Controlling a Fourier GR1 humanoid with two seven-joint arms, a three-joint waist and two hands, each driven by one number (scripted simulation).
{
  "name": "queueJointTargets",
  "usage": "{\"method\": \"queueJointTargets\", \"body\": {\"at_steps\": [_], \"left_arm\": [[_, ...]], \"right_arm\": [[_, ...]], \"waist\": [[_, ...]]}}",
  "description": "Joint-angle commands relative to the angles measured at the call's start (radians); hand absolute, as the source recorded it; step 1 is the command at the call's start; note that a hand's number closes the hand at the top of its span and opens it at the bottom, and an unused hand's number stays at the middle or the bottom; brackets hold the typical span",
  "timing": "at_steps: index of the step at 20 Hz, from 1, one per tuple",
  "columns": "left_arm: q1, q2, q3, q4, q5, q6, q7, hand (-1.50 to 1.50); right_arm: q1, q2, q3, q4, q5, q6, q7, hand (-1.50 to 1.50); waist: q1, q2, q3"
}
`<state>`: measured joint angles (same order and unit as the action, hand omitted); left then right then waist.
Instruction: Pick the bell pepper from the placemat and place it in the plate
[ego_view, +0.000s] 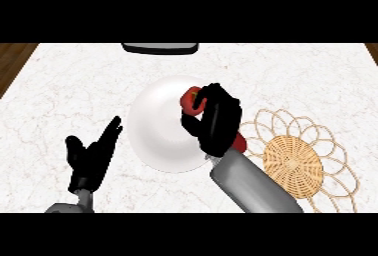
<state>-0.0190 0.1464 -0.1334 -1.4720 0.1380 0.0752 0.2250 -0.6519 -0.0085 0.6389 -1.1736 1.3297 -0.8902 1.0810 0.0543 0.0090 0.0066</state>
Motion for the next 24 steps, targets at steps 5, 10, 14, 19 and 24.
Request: {"method": "queueJointTargets", "body": {"at_steps": [5, 10, 14, 19, 24], "left_arm": [[0.035, -0.039, -0.043, 0.023, -0.028, 0.008, -0.023, 0.0], [-0.02, -0.022, -0.012, 0.046, 0.005, -0.028, 0.005, 0.0], [-0.025, -0.014, -0.007, 0.035, -0.002, -0.026, 0.007, 0.0], [0.001, -0.023, -0.004, 0.055, -0.018, -0.006, -0.003, 0.0], [-0.02, -0.011, 0.039, 0.065, 0.002, -0.008, 0.024, 0.0]], "right_arm": [[-0.104, 0.008, -0.053, 0.241, -0.418, 0.095, -0.012, -1.5], [-0.135, 0.008, -0.02, 0.345, -0.649, -0.101, -0.239, -1.5], [-0.13, 0.008, -0.051, 0.318, -0.738, -0.209, -0.452, -1.5], [-0.072, 0.008, -0.059, 0.238, -0.865, -0.358, -0.574, -1.5], [0.042, 0.008, -0.13, 0.094, -1.055, -0.23, -0.779, -1.5]], "waist": [[0.022, 0.013, -0.006], [0.032, 0.022, -0.004], [0.017, 0.021, -0.003], [-0.003, 0.01, -0.004], [-0.042, -0.001, -0.005]]}}
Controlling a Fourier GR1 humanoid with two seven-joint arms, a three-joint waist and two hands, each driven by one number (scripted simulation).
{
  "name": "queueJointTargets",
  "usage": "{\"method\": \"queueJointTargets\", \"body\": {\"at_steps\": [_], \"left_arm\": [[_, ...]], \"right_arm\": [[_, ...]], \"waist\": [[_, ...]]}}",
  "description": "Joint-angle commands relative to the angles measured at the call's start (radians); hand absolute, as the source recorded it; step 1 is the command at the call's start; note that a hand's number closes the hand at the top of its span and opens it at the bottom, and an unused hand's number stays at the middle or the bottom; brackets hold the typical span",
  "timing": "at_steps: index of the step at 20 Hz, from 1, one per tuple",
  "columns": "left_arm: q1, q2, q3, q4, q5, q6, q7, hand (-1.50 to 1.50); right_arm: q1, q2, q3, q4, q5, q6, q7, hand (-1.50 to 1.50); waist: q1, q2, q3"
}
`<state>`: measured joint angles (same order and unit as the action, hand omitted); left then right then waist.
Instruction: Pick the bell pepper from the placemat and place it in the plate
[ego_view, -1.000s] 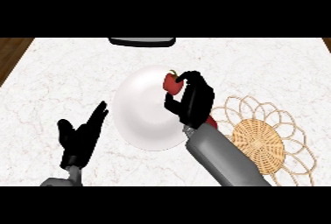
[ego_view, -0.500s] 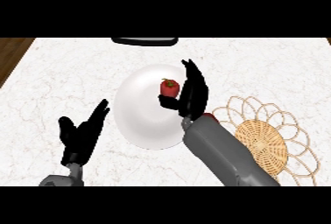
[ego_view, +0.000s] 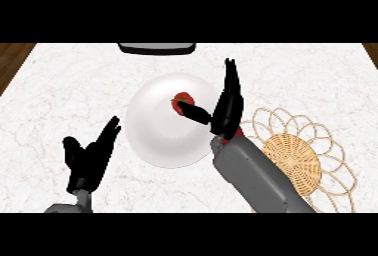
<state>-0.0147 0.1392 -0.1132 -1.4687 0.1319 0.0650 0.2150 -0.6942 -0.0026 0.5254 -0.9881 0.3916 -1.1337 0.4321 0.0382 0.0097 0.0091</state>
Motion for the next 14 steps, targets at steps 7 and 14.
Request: {"method": "queueJointTargets", "body": {"at_steps": [7, 14], "left_arm": [[0.021, 0.004, 0.032, 0.016, 0.012, -0.002, 0.042, 0.0], [0.043, -0.038, 0.015, 0.08, -0.032, 0.015, -0.042, 0.0]], "right_arm": [[0.318, -0.021, 0.038, -0.32, -0.26, 0.21, -0.33, -1.5], [0.592, -0.163, 0.158, -0.563, -0.212, 0.275, -0.337, -1.5]], "waist": [[-0.04, -0.009, -0.008], [-0.051, -0.013, -0.01]]}}
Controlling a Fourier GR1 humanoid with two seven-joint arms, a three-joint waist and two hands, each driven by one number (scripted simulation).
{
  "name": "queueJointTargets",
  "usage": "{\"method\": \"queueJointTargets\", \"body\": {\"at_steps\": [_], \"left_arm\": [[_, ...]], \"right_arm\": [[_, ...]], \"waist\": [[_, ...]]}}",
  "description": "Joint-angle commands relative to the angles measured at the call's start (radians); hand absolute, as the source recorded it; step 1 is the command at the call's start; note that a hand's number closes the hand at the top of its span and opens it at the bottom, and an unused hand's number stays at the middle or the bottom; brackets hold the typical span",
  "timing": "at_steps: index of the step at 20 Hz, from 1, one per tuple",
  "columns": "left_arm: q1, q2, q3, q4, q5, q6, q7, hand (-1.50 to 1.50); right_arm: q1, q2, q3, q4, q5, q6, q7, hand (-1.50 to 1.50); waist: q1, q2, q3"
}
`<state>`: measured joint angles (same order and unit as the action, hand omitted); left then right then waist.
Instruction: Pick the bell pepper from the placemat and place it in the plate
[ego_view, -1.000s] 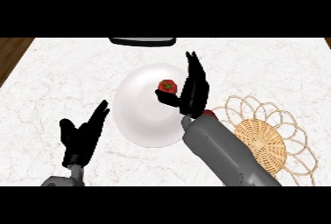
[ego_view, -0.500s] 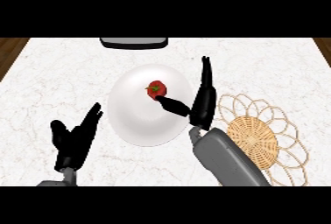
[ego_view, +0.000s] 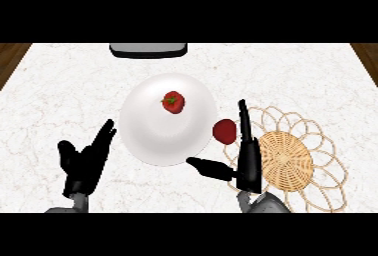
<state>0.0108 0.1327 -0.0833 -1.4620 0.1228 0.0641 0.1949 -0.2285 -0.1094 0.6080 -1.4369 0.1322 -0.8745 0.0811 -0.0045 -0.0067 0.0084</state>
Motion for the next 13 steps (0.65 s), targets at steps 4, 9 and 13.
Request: {"method": "queueJointTargets", "body": {"at_steps": [4, 9, 13], "left_arm": [[-0.012, -0.023, -0.001, -0.005, -0.008, 0.021, 0.075, 0.0], [0.05, -0.014, -0.008, -0.037, -0.018, -0.004, 0.065, 0.0], [0.027, -0.019, 0.009, 0.016, -0.008, -0.038, 0.022, 0.0]], "right_arm": [[0.207, -0.126, 0.079, -0.2, 0.093, 0.052, 0.039, -1.5], [0.322, -0.099, 0.121, -0.195, 0.129, 0.023, -0.032, -1.5], [0.33, -0.057, 0.131, -0.177, 0.213, -0.002, 0.027, -1.5]], "waist": [[-0.002, 0.005, -0.009], [0.003, 0.006, -0.008], [0.004, 0.006, -0.009]]}}
